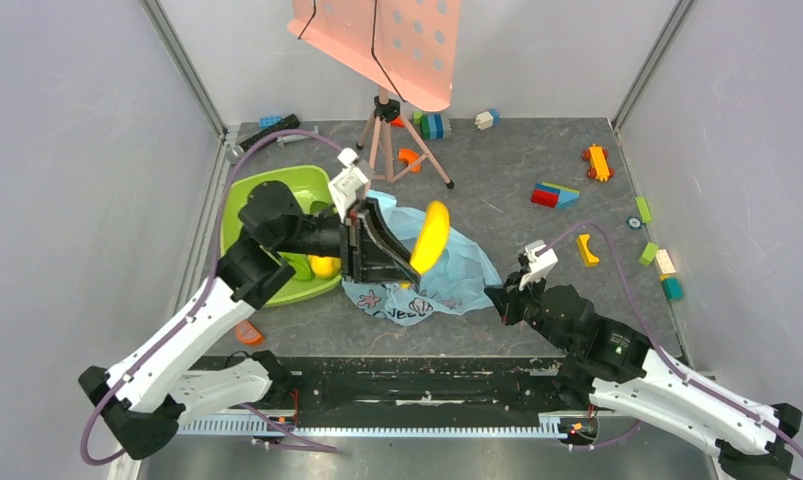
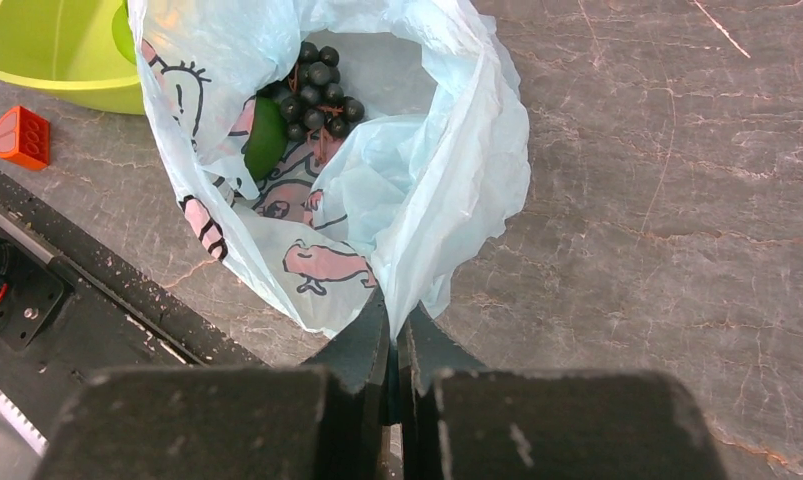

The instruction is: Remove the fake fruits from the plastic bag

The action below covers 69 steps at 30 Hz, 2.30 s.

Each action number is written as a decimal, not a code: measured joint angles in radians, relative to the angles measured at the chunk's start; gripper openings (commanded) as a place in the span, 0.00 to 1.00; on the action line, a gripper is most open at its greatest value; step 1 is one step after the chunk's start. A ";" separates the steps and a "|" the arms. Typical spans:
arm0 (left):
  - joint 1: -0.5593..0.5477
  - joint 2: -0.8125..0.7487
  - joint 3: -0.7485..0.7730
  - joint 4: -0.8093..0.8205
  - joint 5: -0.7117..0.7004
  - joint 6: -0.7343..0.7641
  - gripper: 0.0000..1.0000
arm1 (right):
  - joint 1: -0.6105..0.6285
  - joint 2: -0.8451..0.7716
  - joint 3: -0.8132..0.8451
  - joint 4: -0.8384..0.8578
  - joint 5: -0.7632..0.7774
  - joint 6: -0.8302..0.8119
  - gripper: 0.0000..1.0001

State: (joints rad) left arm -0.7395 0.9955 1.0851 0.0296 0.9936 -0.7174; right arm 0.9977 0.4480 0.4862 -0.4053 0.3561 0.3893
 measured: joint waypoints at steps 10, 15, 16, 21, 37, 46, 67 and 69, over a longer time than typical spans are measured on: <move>0.219 -0.091 0.115 -0.360 -0.288 0.074 0.18 | 0.000 -0.011 0.002 -0.011 0.016 0.003 0.00; 0.332 -0.120 0.104 -0.542 -0.475 0.122 0.19 | 0.000 0.001 0.004 -0.015 0.019 0.001 0.00; 0.350 -0.126 0.097 -0.566 -0.505 0.126 0.20 | 0.000 0.004 0.004 -0.016 0.019 0.000 0.00; 0.413 -0.130 0.047 -0.638 -0.638 0.143 0.21 | 0.000 0.017 0.004 -0.015 0.019 -0.002 0.00; 0.533 0.008 -0.291 -0.517 -0.989 0.119 0.24 | 0.000 0.025 0.004 -0.016 0.018 -0.005 0.00; 0.724 0.166 -0.358 -0.333 -0.975 0.082 0.33 | 0.000 0.025 0.004 -0.025 0.015 -0.005 0.00; 0.734 0.180 -0.426 -0.173 -0.847 0.011 0.81 | 0.000 0.024 0.004 -0.031 0.015 -0.004 0.00; 0.731 0.101 -0.410 -0.195 -0.822 0.010 0.82 | 0.000 0.024 0.004 -0.030 0.015 -0.004 0.00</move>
State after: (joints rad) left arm -0.0082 1.0966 0.6754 -0.1654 0.1715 -0.7071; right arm 0.9977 0.4721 0.4900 -0.4351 0.3710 0.3851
